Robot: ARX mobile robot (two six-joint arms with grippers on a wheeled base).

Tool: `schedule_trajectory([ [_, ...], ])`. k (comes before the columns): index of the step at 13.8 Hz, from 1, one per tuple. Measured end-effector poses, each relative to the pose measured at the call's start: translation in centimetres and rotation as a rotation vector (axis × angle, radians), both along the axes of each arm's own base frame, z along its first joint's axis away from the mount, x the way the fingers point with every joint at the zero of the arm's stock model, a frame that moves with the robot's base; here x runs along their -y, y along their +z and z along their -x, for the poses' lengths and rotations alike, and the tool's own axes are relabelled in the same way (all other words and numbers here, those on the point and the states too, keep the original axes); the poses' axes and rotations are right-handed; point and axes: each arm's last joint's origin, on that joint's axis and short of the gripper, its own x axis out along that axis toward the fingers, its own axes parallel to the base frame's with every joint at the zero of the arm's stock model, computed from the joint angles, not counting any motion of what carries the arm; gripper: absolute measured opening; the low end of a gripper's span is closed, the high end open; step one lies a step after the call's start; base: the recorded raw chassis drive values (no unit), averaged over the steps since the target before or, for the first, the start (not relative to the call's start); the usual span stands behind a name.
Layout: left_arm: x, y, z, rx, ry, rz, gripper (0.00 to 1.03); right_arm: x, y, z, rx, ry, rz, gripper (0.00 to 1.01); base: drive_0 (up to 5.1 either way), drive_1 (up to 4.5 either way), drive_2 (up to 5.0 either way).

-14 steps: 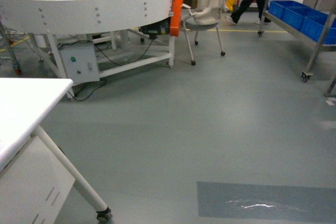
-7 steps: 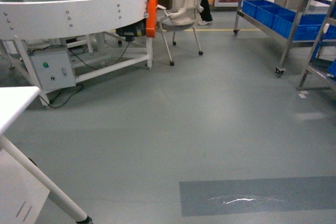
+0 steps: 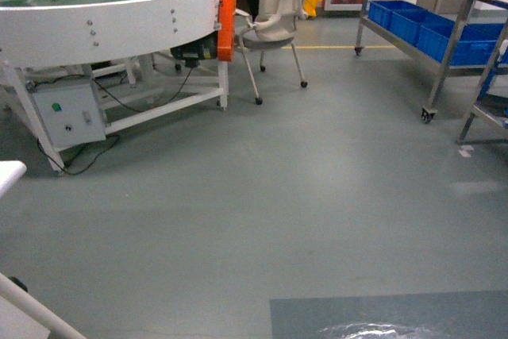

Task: Pick red block from blue box to shelf

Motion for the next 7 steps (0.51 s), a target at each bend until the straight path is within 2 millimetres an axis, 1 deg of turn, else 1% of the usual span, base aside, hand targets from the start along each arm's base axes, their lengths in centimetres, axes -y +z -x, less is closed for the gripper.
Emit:
schedule_trajectory([
  [7, 0.00, -0.02, 0.00, -0.001, 0.000, 0.000, 0.98, 0.00, -0.02, 0.00, -0.002, 0.000, 0.000, 0.29, -0.1, 3.94, -4.0],
])
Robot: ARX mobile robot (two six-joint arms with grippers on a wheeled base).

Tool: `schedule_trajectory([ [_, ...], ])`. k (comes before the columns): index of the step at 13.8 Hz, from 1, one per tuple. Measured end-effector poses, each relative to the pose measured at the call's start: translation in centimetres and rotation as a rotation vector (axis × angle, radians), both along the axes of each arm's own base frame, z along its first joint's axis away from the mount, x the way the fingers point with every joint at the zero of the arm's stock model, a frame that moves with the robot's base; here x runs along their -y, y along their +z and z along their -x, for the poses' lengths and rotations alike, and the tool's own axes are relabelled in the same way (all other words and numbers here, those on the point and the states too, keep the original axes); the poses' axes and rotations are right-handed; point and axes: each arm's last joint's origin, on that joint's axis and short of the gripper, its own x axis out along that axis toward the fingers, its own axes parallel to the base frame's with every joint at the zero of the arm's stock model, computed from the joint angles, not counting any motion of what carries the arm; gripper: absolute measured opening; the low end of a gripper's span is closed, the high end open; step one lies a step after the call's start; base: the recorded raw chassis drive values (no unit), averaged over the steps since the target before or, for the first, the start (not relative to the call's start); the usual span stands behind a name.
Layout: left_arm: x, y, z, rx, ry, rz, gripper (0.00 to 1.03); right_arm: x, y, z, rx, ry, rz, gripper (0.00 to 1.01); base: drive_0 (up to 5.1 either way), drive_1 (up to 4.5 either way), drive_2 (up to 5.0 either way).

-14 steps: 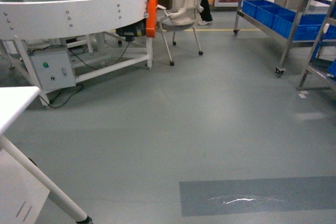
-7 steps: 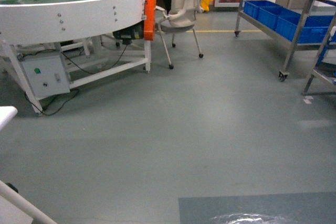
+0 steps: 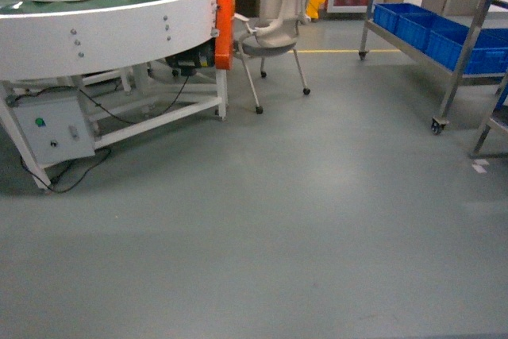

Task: Pick red block from blue box to shelf

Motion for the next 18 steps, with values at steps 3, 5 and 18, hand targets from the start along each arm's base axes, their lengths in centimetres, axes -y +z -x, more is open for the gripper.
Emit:
schedule_trajectory([
  [3, 0.00, 0.00, 0.00, -0.001, 0.000, 0.000, 0.98, 0.00, 0.00, 0.00, 0.000, 0.000, 0.000, 0.29, -0.1, 3.89, -4.1],
  [5, 0.00, 0.00, 0.00, 0.000, 0.000, 0.000, 0.98, 0.00, -0.01, 0.00, -0.001, 0.000, 0.000, 0.29, -0.1, 3.97, -4.1],
  [18, 0.00, 0.01, 0.00, 0.002, 0.000, 0.000, 0.98, 0.00, 0.01, 0.00, 0.001, 0.000, 0.000, 0.29, -0.1, 4.01, -4.2],
])
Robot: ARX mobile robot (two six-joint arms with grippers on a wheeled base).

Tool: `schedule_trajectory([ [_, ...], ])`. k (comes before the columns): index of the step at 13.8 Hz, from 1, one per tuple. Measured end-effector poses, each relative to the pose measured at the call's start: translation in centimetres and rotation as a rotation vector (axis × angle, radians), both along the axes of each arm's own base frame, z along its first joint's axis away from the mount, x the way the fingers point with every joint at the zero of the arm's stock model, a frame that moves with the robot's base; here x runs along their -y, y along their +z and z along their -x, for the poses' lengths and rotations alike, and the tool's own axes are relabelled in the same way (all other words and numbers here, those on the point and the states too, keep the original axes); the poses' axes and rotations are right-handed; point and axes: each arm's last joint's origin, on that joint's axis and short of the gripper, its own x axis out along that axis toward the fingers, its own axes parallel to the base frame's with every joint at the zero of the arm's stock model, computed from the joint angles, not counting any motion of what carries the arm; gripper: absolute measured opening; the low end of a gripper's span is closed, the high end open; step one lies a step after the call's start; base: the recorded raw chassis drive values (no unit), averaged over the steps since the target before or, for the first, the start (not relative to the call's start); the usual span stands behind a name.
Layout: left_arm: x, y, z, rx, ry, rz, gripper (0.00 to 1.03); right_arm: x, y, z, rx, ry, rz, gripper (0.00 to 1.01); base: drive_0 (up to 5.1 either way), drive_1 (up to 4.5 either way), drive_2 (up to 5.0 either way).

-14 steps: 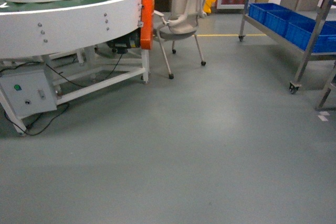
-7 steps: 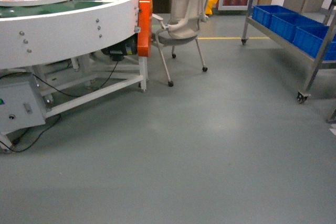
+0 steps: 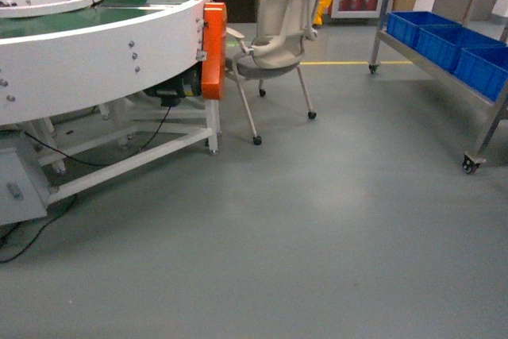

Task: Pick red block from blue box to shelf

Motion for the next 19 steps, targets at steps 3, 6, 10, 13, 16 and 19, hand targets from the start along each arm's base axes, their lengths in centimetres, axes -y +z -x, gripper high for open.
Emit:
schedule_trajectory([
  [3, 0.00, 0.01, 0.00, 0.000, 0.000, 0.000, 0.98, 0.00, 0.01, 0.00, 0.001, 0.000, 0.000, 0.29, -0.1, 3.98, -4.2],
  [6, 0.00, -0.03, 0.00, -0.003, 0.000, 0.000, 0.98, 0.00, 0.00, 0.00, 0.000, 0.000, 0.000, 0.29, -0.1, 3.98, -4.2],
  [10, -0.01, -0.04, 0.00, -0.004, 0.002, 0.000, 0.98, 0.00, 0.00, 0.00, 0.000, 0.000, 0.000, 0.29, -0.1, 4.04, -4.2],
  [13, 0.00, 0.00, 0.00, 0.000, 0.000, 0.000, 0.98, 0.00, 0.01, 0.00, 0.002, 0.000, 0.000, 0.29, 0.0, 4.20, -4.2],
  [16, 0.00, -0.02, 0.00, -0.002, 0.000, 0.000, 0.98, 0.00, -0.01, 0.00, -0.001, 0.000, 0.000, 0.29, 0.0, 4.20, -4.2],
  [19, 0.00, -0.03, 0.00, -0.003, -0.001, 0.000, 0.98, 0.00, -0.01, 0.00, -0.001, 0.000, 0.000, 0.29, 0.0, 4.20, -4.2],
])
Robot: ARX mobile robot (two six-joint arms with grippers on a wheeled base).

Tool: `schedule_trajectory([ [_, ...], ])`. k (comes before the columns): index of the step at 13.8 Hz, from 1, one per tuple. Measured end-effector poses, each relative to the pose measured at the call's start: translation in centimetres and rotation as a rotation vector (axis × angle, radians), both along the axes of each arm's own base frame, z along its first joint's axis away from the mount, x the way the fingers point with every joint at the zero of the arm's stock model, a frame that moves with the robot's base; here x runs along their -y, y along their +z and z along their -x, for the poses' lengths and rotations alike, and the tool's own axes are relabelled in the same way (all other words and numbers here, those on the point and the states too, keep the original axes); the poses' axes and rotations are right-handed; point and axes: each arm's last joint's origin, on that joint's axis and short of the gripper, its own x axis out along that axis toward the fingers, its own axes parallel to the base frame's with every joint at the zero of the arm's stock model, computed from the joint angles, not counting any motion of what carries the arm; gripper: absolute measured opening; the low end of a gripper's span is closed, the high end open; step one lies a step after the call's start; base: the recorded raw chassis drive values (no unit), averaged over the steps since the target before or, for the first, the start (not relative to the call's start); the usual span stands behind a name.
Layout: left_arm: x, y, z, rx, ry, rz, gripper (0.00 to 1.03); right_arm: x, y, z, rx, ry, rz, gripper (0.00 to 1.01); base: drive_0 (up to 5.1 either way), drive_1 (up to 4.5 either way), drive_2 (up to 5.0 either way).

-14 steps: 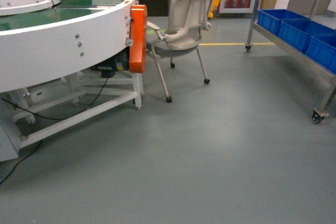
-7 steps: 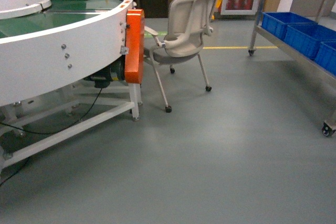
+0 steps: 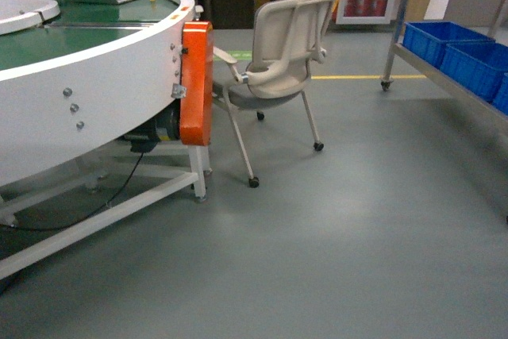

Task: Pick red block from blue box to shelf

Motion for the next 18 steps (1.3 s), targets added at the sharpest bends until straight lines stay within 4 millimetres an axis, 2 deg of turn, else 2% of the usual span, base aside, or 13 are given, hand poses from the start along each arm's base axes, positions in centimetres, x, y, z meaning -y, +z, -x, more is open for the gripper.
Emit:
schedule_trajectory([
  [18, -0.01, 0.00, 0.00, 0.000, 0.002, 0.000, 0.98, 0.00, 0.01, 0.00, 0.001, 0.000, 0.000, 0.29, 0.0, 4.20, -4.2],
])
